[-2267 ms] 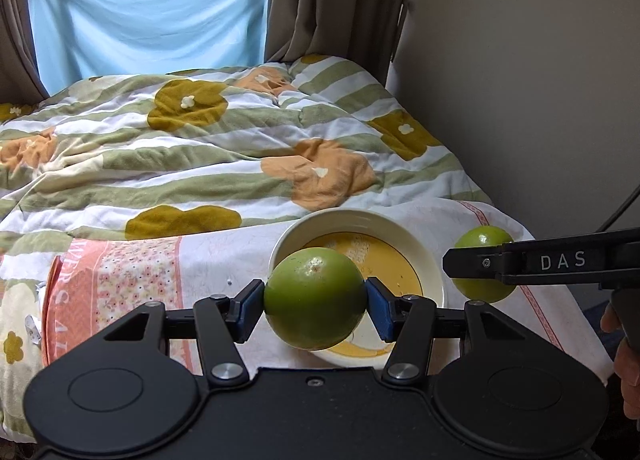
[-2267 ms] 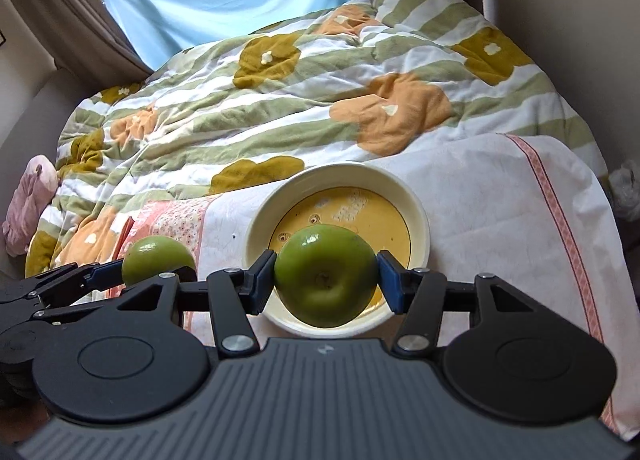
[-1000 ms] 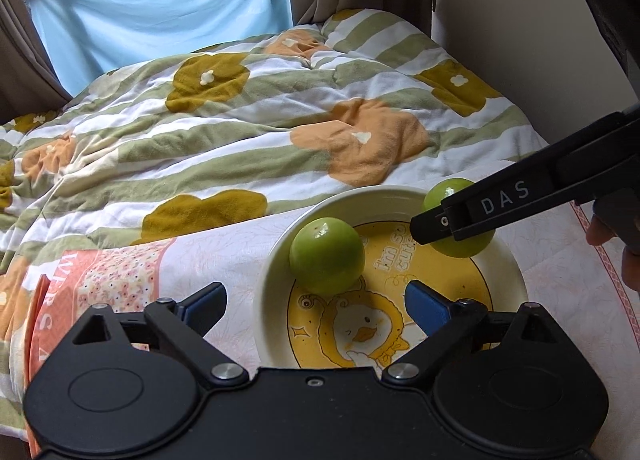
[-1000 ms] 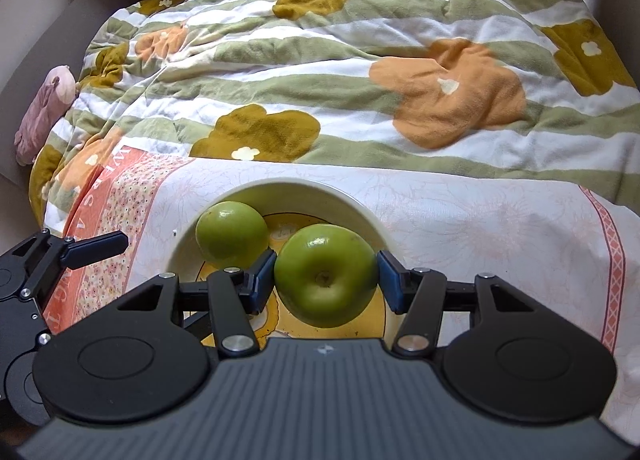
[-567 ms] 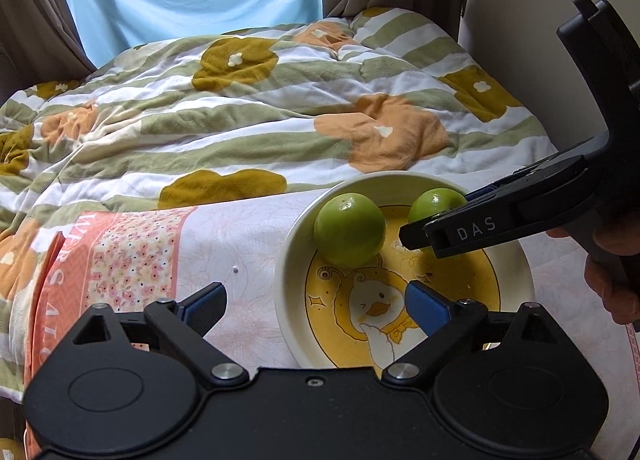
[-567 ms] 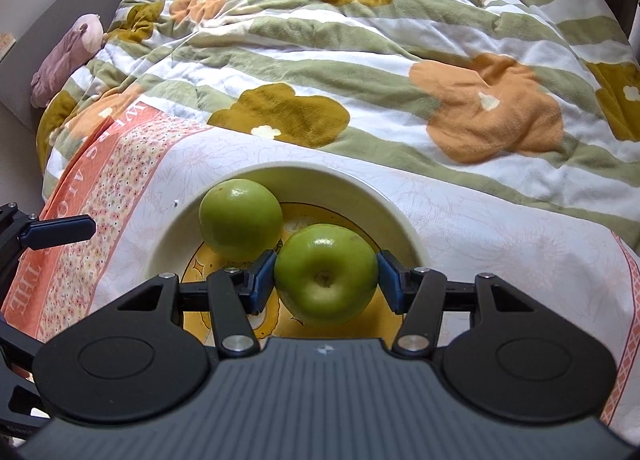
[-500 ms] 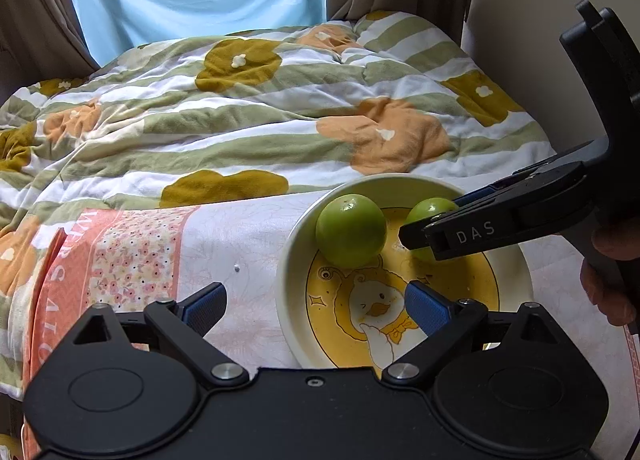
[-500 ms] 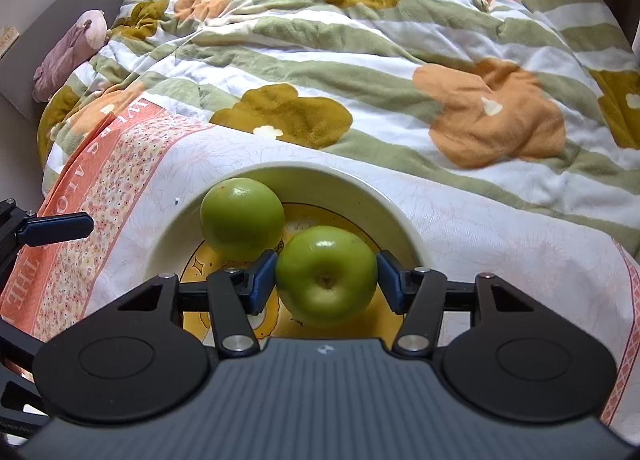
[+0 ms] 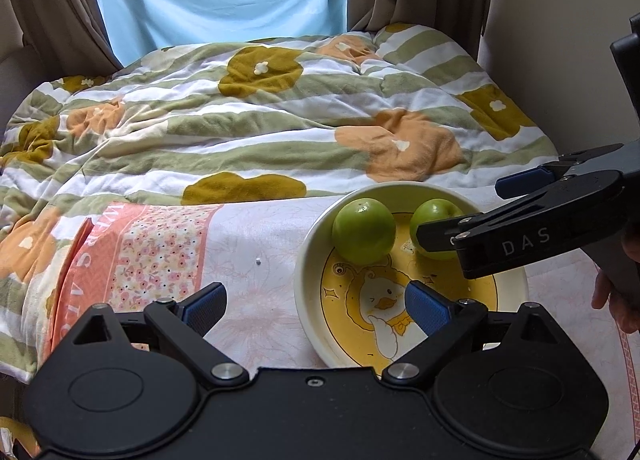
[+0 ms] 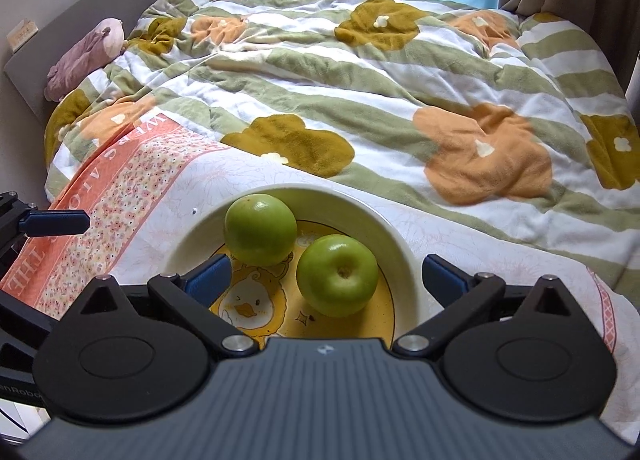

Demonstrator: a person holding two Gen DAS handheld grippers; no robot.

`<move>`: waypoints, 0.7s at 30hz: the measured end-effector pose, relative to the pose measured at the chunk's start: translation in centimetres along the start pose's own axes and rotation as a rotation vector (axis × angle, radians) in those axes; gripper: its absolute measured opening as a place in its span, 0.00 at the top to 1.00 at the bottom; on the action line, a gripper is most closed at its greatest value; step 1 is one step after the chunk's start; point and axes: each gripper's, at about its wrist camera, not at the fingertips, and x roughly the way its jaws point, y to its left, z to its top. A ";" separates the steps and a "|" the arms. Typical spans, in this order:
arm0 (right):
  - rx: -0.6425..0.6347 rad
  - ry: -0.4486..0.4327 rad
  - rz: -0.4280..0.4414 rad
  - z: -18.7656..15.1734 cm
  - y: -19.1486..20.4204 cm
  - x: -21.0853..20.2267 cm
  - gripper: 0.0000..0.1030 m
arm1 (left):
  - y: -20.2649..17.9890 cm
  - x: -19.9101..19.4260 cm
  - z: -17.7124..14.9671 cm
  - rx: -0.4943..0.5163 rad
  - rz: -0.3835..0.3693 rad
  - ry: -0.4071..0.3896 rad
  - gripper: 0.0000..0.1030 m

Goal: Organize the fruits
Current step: 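Withdraw both open tools from the bowl back toward the loose fruit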

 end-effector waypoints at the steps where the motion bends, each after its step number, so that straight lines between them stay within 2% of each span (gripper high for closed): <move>1: 0.001 -0.002 0.002 0.0 0.1 -0.5 0.00 | 0.1 -0.5 0.0 -0.003 -0.002 -0.007 0.05; 7: 0.004 -0.022 -0.031 -0.5 2.0 -4.5 0.00 | 1.3 -4.3 -0.3 -0.023 -0.024 -0.068 0.05; 12: 0.014 -0.059 -0.106 -2.0 4.5 -9.1 0.00 | 2.3 -8.1 -1.2 -0.017 -0.038 -0.120 0.05; 21: 0.154 -0.129 -0.172 -6.4 8.5 -15.7 0.00 | 4.4 -13.6 -5.0 0.008 -0.076 -0.187 0.05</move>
